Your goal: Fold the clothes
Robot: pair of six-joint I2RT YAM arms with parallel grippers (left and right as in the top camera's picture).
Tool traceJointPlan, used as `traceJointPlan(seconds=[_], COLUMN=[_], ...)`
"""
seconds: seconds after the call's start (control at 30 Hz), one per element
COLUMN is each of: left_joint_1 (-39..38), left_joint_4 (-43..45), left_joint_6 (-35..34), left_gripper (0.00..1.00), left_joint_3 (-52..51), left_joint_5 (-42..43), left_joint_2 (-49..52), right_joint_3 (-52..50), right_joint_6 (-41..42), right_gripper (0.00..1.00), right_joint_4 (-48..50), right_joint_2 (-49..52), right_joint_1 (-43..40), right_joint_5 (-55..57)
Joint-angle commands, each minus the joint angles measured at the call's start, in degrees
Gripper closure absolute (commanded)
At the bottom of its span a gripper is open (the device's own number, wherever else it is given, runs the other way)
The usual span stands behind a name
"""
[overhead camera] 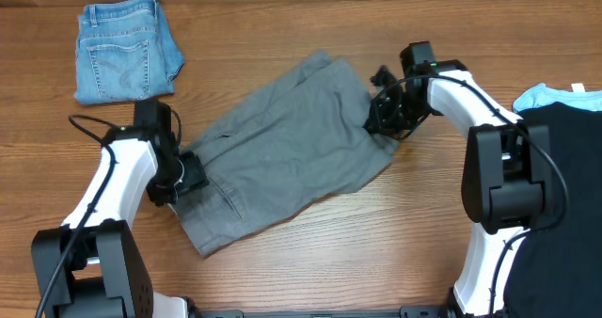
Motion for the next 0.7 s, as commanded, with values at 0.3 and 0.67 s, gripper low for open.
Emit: traceJointPlan(seconds=[0.3, 0.67], left_joint_1=[-0.4, -0.4], left_joint_4=[-3.0, 2.2], left_joint_6=[2.9, 12.8], left_gripper=[0.33, 0.16], left_joint_3=[4.5, 3.5], left_joint_5=[0.4, 9.6], left_joint_2=[0.4, 0.5], right_joint_3=[0.9, 1.0], right_joint_6=[29.1, 19.2], right_gripper=[0.77, 0.41], right_joint_4=[-15.4, -6.8], right_joint_2=[-1.4, -12.3], right_joint_1=[-14.3, -21.0], right_joint_5=[17.0, 0.5])
